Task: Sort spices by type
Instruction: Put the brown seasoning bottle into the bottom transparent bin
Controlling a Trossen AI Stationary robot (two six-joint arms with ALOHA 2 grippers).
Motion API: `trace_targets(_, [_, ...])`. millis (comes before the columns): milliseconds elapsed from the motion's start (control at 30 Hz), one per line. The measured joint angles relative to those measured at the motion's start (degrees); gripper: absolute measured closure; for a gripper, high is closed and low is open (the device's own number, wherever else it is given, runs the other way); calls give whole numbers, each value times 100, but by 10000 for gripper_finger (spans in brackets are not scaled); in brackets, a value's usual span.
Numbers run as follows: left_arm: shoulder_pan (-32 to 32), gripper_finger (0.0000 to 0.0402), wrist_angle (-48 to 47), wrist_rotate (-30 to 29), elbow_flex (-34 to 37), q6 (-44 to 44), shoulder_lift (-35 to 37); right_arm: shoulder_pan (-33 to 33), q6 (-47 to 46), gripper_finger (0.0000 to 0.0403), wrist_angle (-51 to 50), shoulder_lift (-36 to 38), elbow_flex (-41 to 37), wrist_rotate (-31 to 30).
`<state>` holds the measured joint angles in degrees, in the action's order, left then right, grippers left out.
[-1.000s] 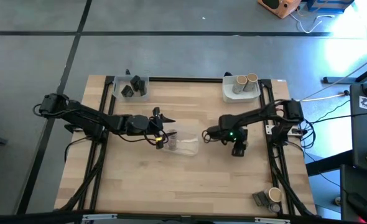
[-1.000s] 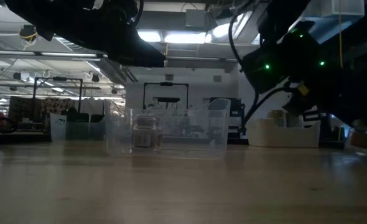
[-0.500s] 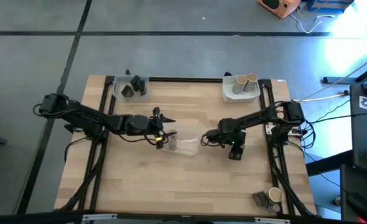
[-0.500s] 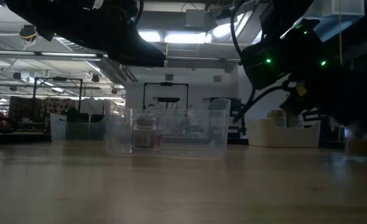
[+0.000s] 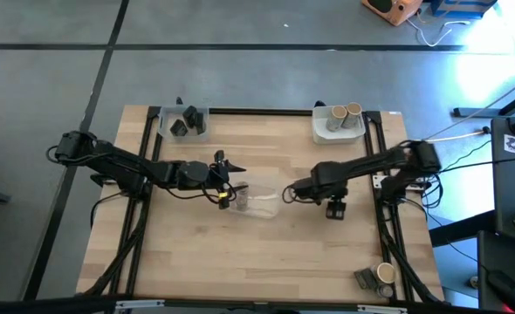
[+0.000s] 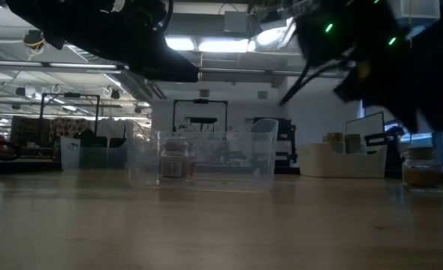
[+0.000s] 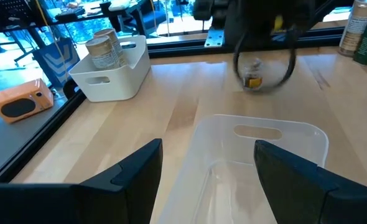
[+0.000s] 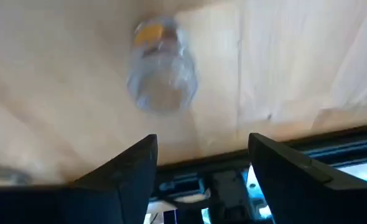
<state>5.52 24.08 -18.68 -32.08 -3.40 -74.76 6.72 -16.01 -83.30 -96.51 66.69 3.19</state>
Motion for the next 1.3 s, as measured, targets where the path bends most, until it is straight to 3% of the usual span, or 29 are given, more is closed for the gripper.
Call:
trace_targets(100, [11, 164, -4, 0, 0, 26, -2, 105, -197, 151, 138, 674, -212, 106])
trace_targets(467, [2, 164, 9, 0, 0, 40, -2, 893, -1643, 150, 2224, 3025, -1707, -1187])
trace_targets(1067, [0, 164, 346, 0, 0, -60, -2, 905, -1727, 150, 2635, 3125, -1839, -1414])
trace_targets(1300, [-35, 164, 413, -2, 0, 441, -2, 905, -1514, 150, 2581, 3125, -1839, -1576])
